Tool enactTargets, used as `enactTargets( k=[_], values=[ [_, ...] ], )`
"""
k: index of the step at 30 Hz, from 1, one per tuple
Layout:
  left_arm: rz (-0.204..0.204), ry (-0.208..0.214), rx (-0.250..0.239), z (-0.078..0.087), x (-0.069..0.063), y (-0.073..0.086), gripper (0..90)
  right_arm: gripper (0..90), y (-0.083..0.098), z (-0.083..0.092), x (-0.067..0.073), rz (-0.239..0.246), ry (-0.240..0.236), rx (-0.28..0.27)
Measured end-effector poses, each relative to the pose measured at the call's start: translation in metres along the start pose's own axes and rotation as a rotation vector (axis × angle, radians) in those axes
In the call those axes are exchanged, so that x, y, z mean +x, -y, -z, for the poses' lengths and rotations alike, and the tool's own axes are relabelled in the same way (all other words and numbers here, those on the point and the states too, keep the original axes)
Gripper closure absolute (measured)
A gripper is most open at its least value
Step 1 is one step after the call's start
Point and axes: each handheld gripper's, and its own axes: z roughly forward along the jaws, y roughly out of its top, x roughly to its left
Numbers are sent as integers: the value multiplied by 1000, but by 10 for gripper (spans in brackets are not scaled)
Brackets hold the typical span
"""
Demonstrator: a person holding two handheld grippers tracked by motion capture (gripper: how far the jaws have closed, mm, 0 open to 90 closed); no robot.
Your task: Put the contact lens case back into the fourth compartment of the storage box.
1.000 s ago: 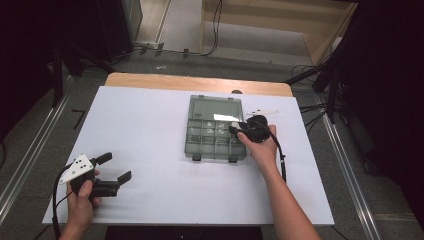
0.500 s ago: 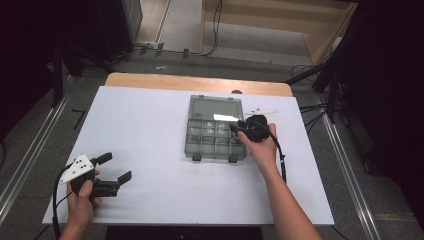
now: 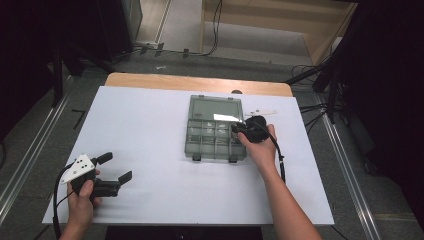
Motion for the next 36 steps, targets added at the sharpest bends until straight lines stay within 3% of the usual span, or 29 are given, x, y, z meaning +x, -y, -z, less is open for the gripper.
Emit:
enactTargets(
  k=[3, 4, 7, 9, 10, 11, 13, 15, 16, 17, 36],
  values=[
    [-5, -7, 2, 0, -1, -2, 0, 663, 2, 2, -3, -16, -10, -14],
    [-8, -8, 0, 0, -1, -3, 0, 572, 5, 4, -3, -16, -24, -46],
    [-6, -3, -7, -3, -3, -6, 0, 498, 7, 7, -4, -20, -31, -71],
    [-12, 9, -11, -5, -5, -10, 0, 379, 8, 14, -6, -39, -48, -116],
    [-12, 9, -11, -5, -5, -10, 0, 379, 8, 14, -6, -39, -48, -116],
    [-16, 12, -14, -7, -7, -13, 0, 267, 9, 18, -5, -36, -54, -132],
    [-13, 16, -18, -9, -8, -14, 0, 223, 9, 19, -5, -35, -49, -136],
    [-19, 17, -16, -11, -9, -17, 0, 77, 12, 23, -5, -30, -63, -142],
    [-18, 17, -17, -12, -10, -18, 0, 77, 12, 23, -5, -30, -63, -142],
    [-18, 18, -21, -16, -12, -21, 0, 0, 14, 27, -6, -33, -75, -155],
    [-74, 70, -3, -62, -33, -46, 0, 0, 37, 53, -24, -61, -78, -204]
  ],
)
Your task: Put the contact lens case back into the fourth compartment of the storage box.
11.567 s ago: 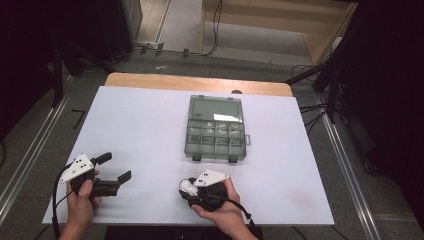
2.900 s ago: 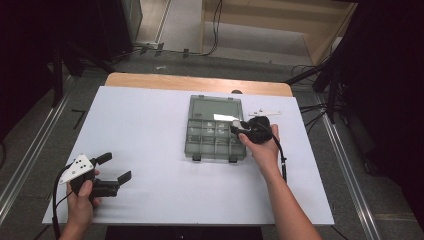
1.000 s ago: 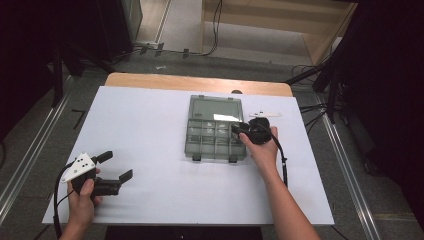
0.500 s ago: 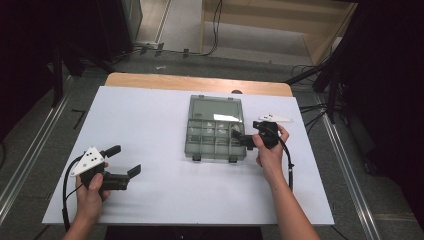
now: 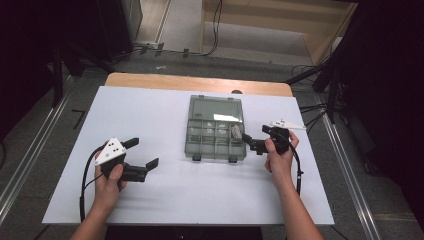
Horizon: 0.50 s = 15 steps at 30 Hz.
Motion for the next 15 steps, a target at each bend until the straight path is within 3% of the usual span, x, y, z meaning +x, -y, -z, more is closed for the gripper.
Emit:
enactTargets(
  k=[9, 15],
  values=[
    [20, 18, -1, -27, 2, -11, 0, 0, 4, 6, -2, 8, -8, -8],
    [17, 23, -3, -35, 4, -18, 0, 0, 5, 7, -4, -2, -21, -12]
  ],
)
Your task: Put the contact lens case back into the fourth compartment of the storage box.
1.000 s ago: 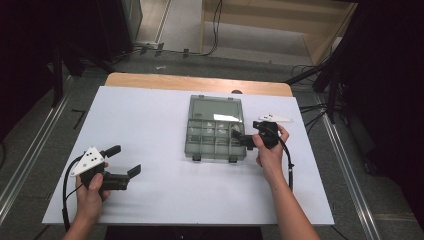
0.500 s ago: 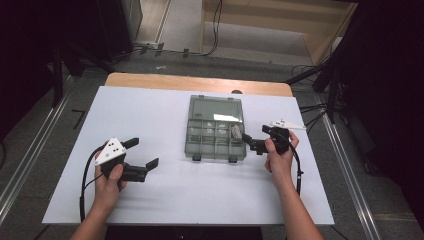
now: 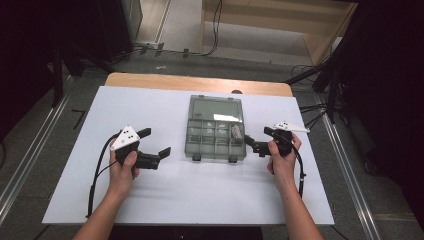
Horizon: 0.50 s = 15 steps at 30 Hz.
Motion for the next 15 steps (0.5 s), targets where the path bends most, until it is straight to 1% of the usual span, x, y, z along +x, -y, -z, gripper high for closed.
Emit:
enactTargets(
  k=[6, 7, 12, 14, 15],
  values=[
    [6, 2, -10, -10, 3, -5, 0, 0, 0, 1, -1, 1, -4, -6],
    [16, 5, -13, -11, 4, -5, 0, 0, 0, 1, -1, 1, -5, -4],
    [22, 11, -9, -17, 6, -7, 0, 0, 0, -1, 0, 7, -10, 0],
    [32, 15, -14, -23, 8, -8, 0, 0, -1, -3, -1, -3, -17, -1],
    [28, 15, -8, -25, 9, -9, 0, 0, -1, -4, -2, -11, -14, -1]
  ],
)
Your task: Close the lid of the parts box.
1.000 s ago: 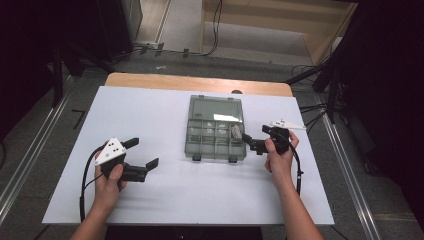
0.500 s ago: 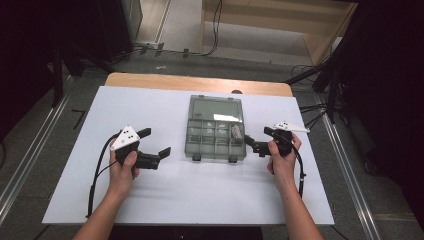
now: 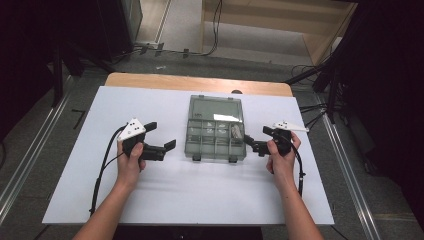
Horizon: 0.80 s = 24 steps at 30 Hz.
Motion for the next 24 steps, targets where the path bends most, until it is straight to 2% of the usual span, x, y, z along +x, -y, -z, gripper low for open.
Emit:
enactTargets(
  k=[11, 14, 18, 19, 24],
  values=[
    [14, 19, 7, -25, 4, -7, 0, 0, -7, -8, -5, -19, 7, -4],
    [23, 25, 5, -32, 5, -8, 0, 0, -9, -9, -6, -25, 29, -19],
    [27, 27, 19, -42, 7, -10, 0, 0, -14, -13, -10, -43, 24, -28],
    [33, 21, 22, -46, 8, -12, 14, 0, -16, -15, -11, -56, 10, -26],
    [39, 30, 21, -53, 9, -15, 17, 0, -20, -19, -11, -48, -2, -15]
  ],
)
